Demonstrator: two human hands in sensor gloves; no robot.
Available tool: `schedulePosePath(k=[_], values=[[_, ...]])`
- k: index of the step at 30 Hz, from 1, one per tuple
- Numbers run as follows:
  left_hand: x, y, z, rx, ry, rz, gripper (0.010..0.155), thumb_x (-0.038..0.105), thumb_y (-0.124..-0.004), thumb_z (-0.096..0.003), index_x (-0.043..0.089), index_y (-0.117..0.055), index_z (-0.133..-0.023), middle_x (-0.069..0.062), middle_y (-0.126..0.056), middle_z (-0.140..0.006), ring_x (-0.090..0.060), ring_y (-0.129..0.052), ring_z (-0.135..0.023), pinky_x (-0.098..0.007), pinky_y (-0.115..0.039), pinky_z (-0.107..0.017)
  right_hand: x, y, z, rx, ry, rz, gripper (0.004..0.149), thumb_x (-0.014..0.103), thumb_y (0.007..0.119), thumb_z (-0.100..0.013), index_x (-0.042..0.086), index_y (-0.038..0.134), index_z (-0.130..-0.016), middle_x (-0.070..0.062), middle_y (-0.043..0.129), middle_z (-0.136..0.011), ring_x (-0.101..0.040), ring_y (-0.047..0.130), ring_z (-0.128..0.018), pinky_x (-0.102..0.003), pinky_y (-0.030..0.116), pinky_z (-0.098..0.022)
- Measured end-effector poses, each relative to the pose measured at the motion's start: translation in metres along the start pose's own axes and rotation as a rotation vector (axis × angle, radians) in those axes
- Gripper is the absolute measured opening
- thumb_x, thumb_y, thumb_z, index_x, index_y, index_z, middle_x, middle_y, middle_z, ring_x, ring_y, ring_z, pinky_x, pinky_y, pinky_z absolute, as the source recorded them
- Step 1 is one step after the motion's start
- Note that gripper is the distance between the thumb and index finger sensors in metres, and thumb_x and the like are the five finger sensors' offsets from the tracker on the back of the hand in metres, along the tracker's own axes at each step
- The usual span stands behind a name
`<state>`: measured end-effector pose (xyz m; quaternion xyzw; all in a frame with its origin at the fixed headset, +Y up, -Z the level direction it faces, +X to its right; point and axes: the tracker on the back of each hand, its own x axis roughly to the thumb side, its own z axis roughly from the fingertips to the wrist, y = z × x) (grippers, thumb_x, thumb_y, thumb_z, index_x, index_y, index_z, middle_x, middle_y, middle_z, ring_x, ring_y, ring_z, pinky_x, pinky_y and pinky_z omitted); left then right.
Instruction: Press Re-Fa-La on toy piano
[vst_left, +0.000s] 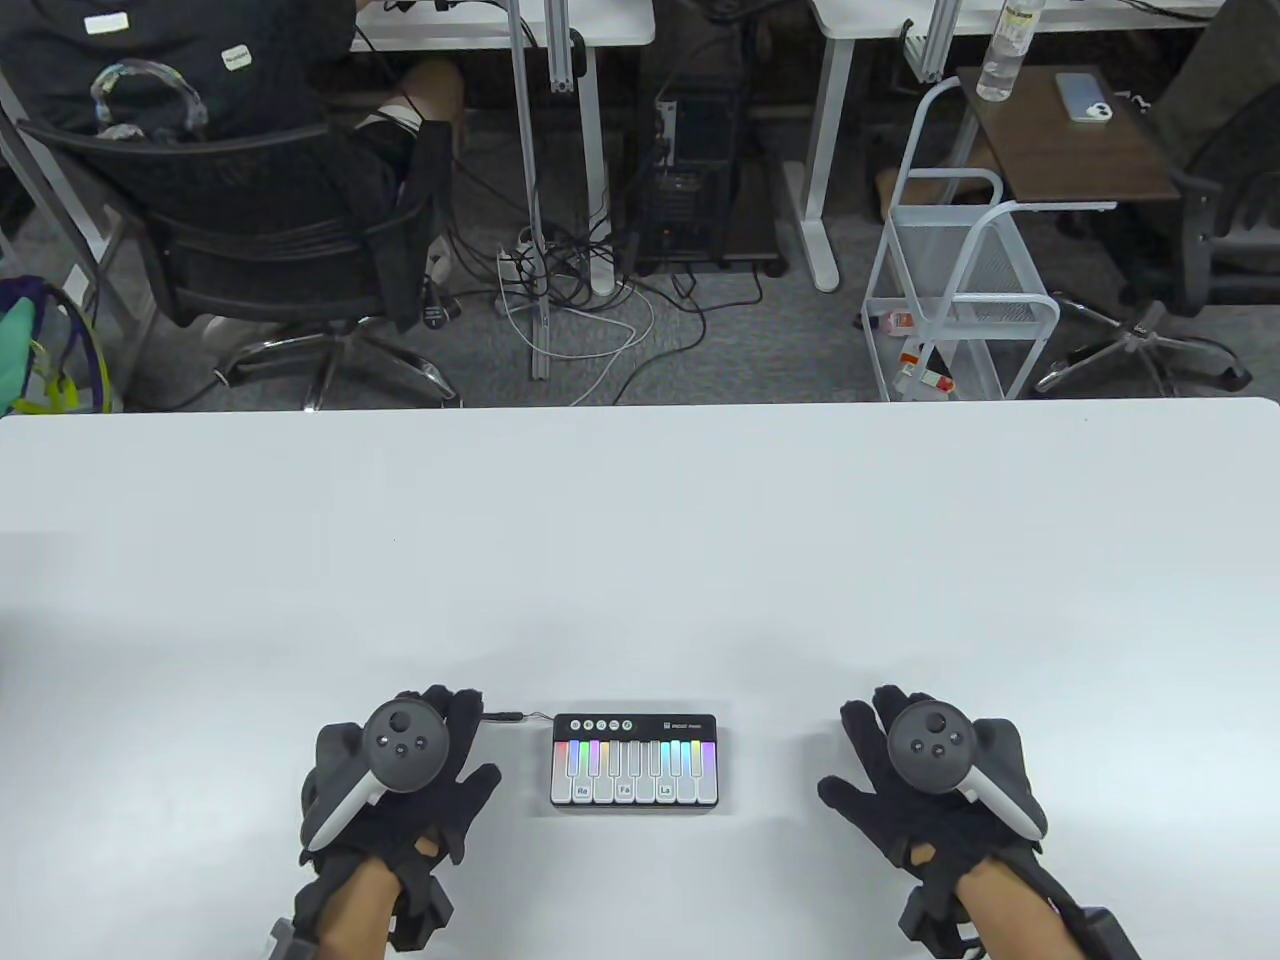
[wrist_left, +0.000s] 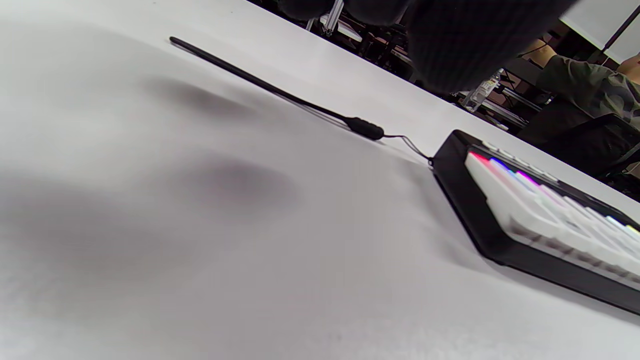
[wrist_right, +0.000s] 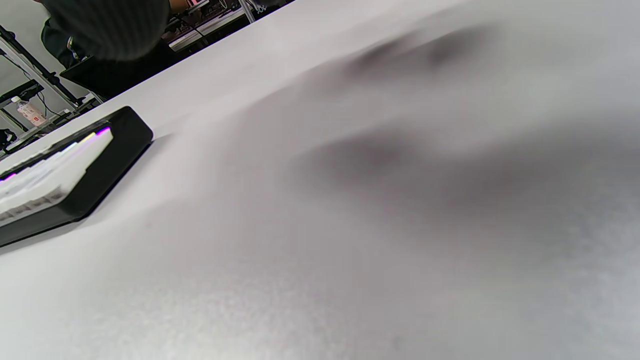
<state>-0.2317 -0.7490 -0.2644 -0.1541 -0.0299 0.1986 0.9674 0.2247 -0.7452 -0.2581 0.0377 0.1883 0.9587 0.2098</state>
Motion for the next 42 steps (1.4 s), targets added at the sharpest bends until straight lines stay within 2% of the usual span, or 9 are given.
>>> schedulePosePath(k=[42], values=[[0.0054, -0.0014, 0.0001, -0.031, 0.012, -0.009, 0.076, 0.055, -0.071, -0.0476, 0.029, -0.033, -0.108, -0.004, -0.029, -0.116, -0.038, -0.028, -0.109, -0.061, -0.036, -0.075, -0.0007, 0.0020, -0.0015, 0.013, 0.000, -0.002, 0.082, 0.058, 0.068, -0.041, 0.022, 0.033, -0.106, -0.012, 0.012, -0.113, -0.048, 0.007, -0.104, -0.071, 0.017, -0.070]])
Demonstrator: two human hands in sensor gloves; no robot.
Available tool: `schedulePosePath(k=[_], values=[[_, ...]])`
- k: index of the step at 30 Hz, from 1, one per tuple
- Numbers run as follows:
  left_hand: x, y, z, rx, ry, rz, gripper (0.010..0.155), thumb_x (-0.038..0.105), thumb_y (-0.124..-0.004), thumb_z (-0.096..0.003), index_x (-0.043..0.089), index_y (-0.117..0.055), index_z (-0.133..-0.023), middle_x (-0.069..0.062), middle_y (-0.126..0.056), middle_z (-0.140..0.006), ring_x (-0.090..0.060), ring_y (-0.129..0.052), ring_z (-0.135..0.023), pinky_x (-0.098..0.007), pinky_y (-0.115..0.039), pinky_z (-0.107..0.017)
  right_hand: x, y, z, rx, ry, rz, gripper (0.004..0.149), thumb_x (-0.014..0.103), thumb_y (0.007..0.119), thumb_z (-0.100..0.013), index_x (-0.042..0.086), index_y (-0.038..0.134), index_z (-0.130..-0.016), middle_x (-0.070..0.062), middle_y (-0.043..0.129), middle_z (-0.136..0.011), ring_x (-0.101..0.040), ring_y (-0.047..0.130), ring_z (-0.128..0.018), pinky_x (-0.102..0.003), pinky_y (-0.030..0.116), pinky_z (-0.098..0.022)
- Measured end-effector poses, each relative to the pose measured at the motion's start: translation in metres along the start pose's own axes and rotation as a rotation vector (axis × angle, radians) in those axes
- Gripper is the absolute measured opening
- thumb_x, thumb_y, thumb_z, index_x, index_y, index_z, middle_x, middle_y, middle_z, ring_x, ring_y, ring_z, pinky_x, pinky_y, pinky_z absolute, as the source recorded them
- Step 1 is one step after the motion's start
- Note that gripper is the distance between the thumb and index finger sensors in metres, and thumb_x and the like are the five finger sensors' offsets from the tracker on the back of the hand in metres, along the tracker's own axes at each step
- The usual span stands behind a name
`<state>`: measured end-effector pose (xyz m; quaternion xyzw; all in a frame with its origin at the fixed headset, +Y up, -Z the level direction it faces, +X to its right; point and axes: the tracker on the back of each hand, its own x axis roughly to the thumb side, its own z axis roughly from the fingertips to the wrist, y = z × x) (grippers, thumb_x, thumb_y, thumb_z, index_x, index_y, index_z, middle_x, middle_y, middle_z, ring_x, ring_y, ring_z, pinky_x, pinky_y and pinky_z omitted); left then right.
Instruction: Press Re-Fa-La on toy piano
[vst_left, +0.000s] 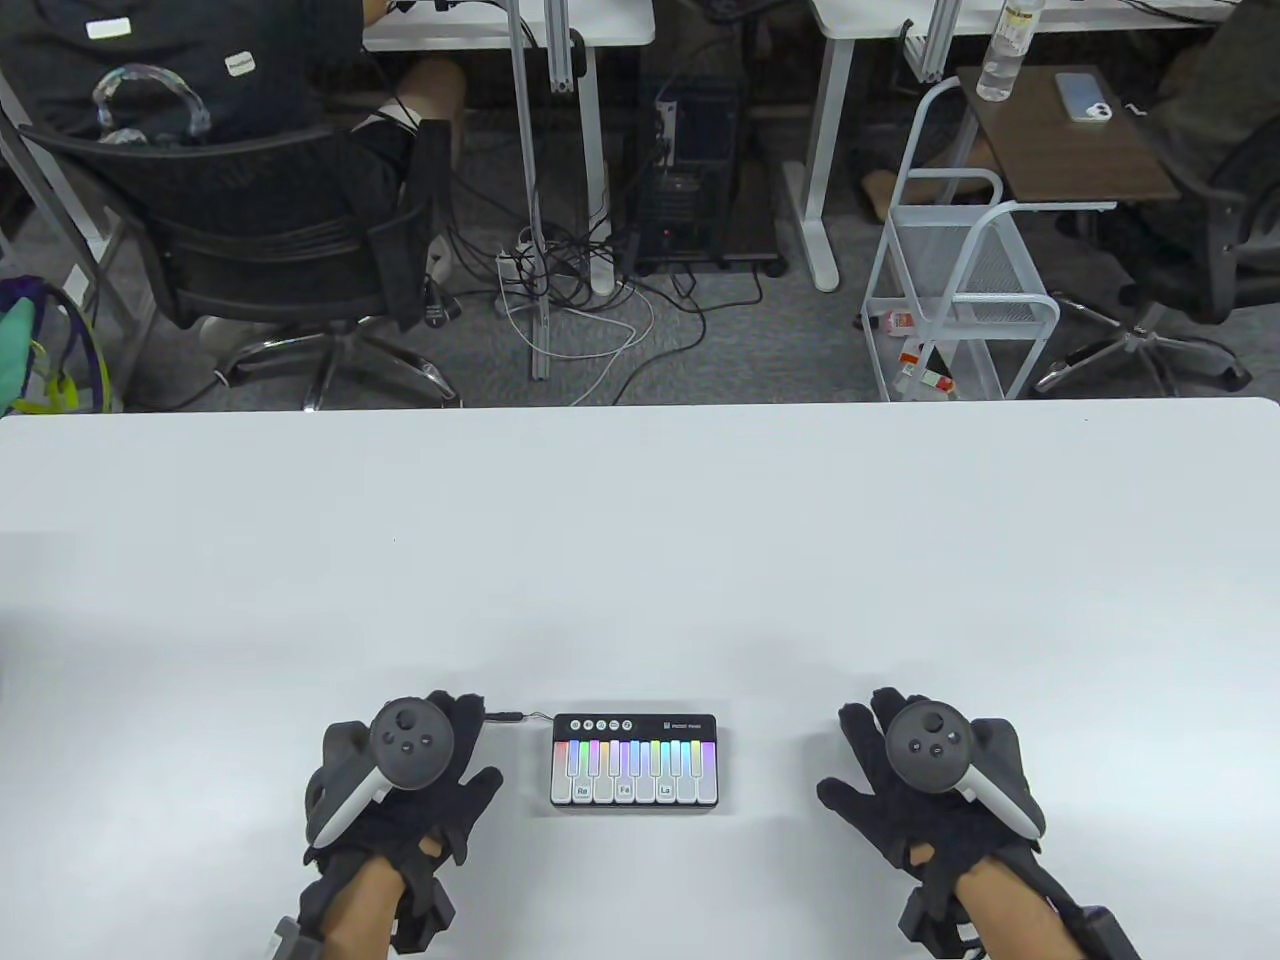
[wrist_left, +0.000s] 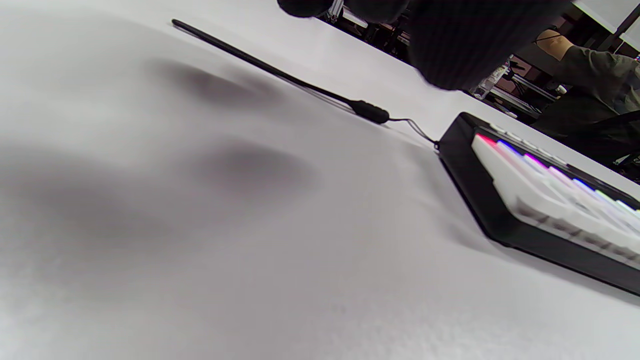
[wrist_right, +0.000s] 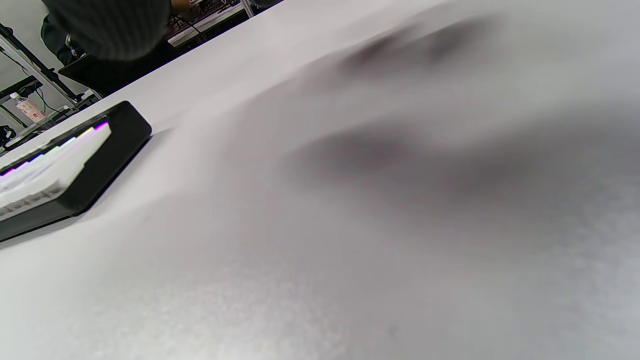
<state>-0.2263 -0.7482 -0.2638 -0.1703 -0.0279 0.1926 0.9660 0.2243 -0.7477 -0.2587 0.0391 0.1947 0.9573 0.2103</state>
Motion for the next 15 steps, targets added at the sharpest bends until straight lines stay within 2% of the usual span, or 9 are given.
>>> schedulePosePath(k=[15], values=[[0.0007, -0.0006, -0.0001, -0.005, 0.000, -0.001, 0.076, 0.055, -0.071, -0.0476, 0.029, -0.033, -0.108, -0.004, -0.029, -0.116, -0.038, -0.028, -0.109, -0.061, -0.036, -0.075, -0.0008, -0.0006, 0.0006, 0.000, 0.002, -0.004, 0.082, 0.058, 0.068, -0.041, 0.022, 0.033, -0.106, -0.012, 0.012, -0.113, -0.048, 0.007, -0.104, -0.071, 0.017, -0.070]])
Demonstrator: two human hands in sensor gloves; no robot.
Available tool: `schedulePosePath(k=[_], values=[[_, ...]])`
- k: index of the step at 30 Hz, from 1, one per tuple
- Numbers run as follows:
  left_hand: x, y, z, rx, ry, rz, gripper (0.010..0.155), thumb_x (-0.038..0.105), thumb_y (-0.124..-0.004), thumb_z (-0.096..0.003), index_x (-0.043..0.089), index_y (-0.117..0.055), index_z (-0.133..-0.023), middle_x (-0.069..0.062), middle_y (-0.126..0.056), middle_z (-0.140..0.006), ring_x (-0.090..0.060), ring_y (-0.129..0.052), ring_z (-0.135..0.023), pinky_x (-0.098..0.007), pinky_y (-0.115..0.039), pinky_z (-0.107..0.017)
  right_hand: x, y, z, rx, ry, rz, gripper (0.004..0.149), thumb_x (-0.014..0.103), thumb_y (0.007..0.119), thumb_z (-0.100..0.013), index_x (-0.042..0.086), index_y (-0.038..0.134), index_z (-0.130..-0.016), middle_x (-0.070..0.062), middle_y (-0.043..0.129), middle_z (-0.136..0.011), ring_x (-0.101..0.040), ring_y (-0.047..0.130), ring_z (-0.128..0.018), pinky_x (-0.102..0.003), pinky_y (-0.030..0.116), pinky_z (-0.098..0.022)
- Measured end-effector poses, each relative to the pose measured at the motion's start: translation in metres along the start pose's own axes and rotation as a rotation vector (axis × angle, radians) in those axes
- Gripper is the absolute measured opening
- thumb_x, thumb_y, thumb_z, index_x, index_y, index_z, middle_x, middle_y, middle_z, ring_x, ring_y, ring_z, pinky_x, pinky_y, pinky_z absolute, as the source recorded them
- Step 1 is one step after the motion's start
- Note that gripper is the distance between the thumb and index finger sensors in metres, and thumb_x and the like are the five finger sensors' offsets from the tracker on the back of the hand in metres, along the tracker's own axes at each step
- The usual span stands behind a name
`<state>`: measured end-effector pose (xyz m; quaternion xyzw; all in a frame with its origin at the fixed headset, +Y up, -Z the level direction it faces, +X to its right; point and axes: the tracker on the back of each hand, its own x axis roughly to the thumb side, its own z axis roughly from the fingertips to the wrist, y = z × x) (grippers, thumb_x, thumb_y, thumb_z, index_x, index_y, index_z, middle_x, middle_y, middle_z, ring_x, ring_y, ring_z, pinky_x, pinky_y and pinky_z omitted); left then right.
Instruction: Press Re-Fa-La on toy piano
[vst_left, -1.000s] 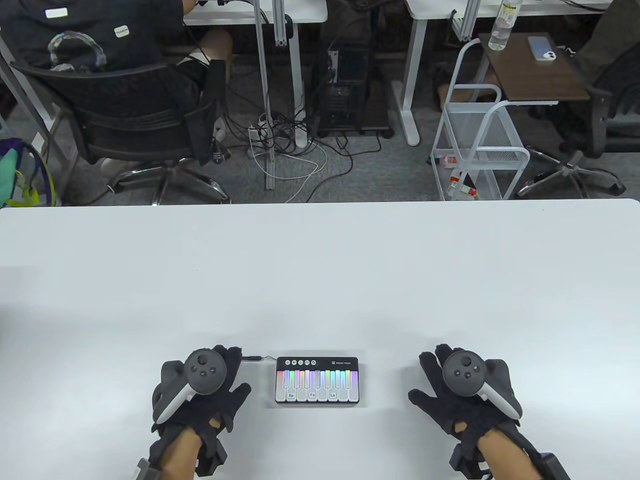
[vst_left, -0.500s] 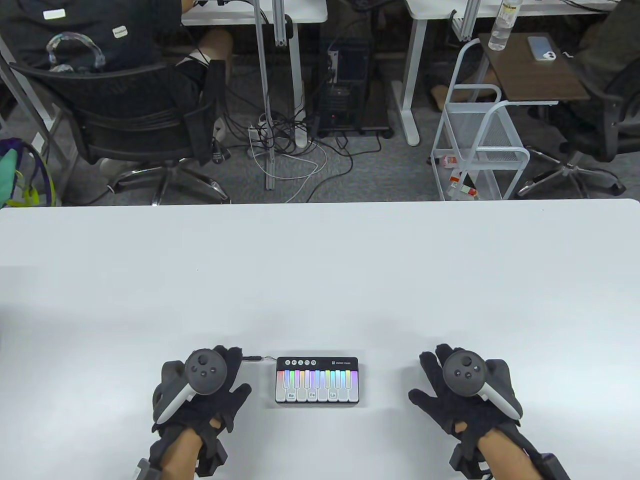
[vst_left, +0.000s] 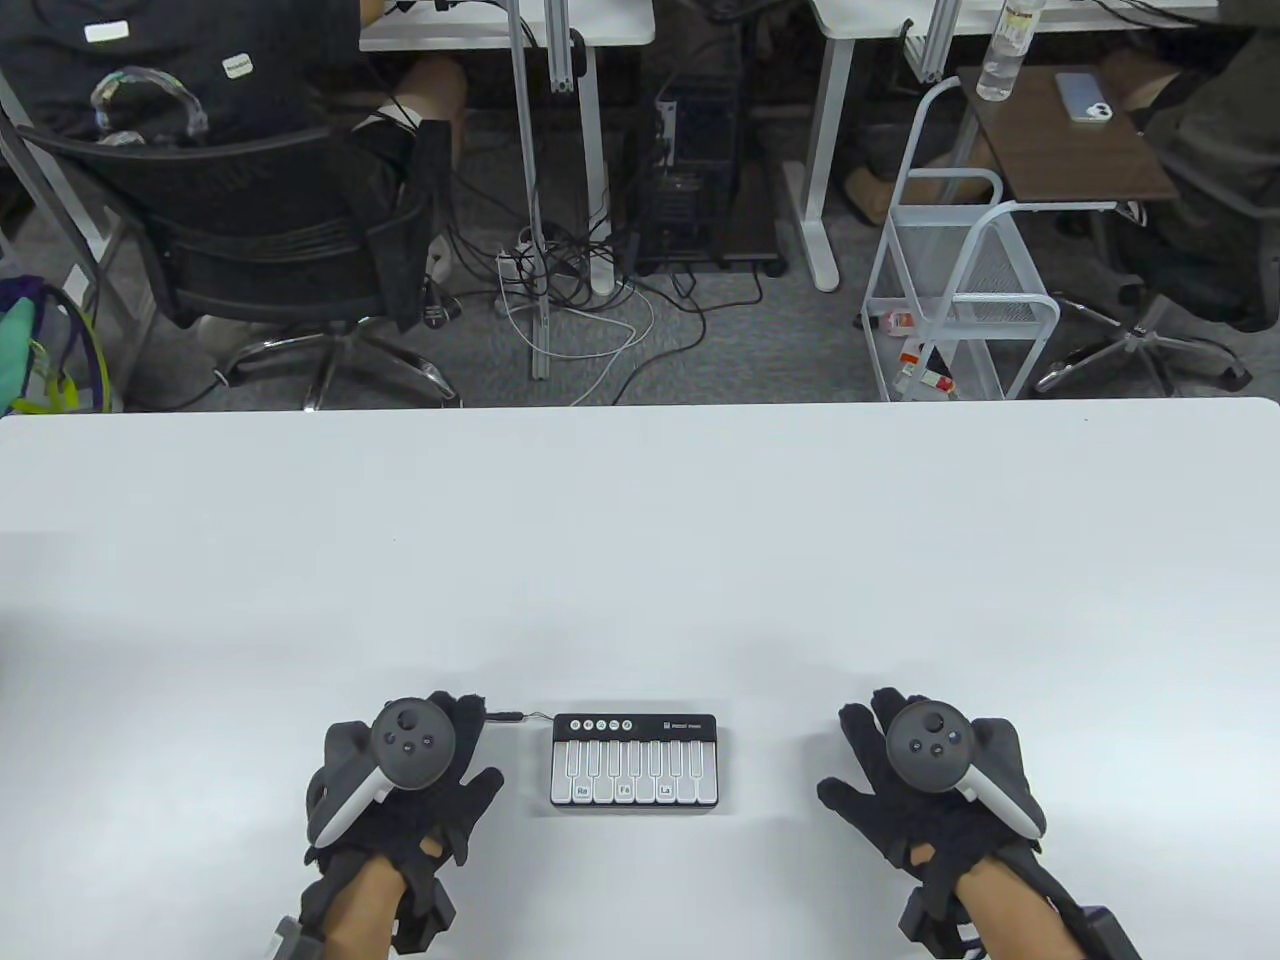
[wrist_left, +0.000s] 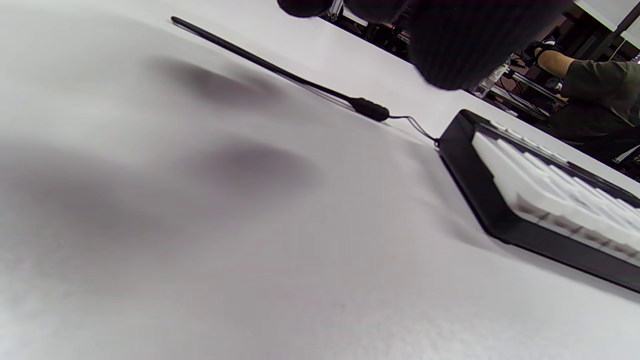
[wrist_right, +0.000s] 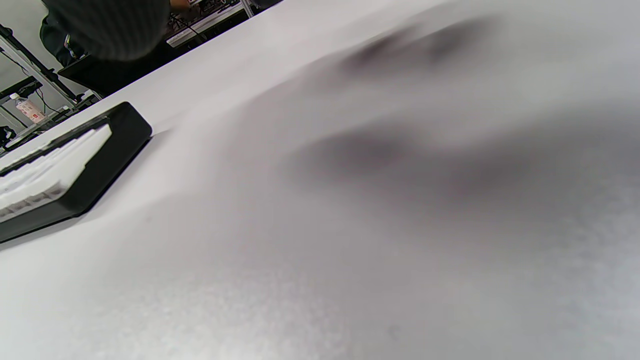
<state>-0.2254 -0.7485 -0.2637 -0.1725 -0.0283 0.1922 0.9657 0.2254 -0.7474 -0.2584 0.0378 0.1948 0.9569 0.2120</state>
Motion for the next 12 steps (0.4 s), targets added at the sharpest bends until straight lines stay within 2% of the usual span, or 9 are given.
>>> schedulePosePath(k=[12], values=[[0.0007, -0.0006, 0.0000, -0.003, -0.001, -0.005, 0.076, 0.055, -0.071, -0.0475, 0.029, -0.033, -0.108, -0.004, -0.029, -0.116, -0.038, -0.028, -0.109, -0.061, -0.036, -0.075, -0.0003, 0.0002, -0.0002, -0.001, 0.000, 0.000, 0.082, 0.058, 0.068, -0.041, 0.022, 0.033, -0.106, -0.013, 0.012, -0.113, -0.048, 0.007, -0.104, -0.071, 0.017, -0.070]])
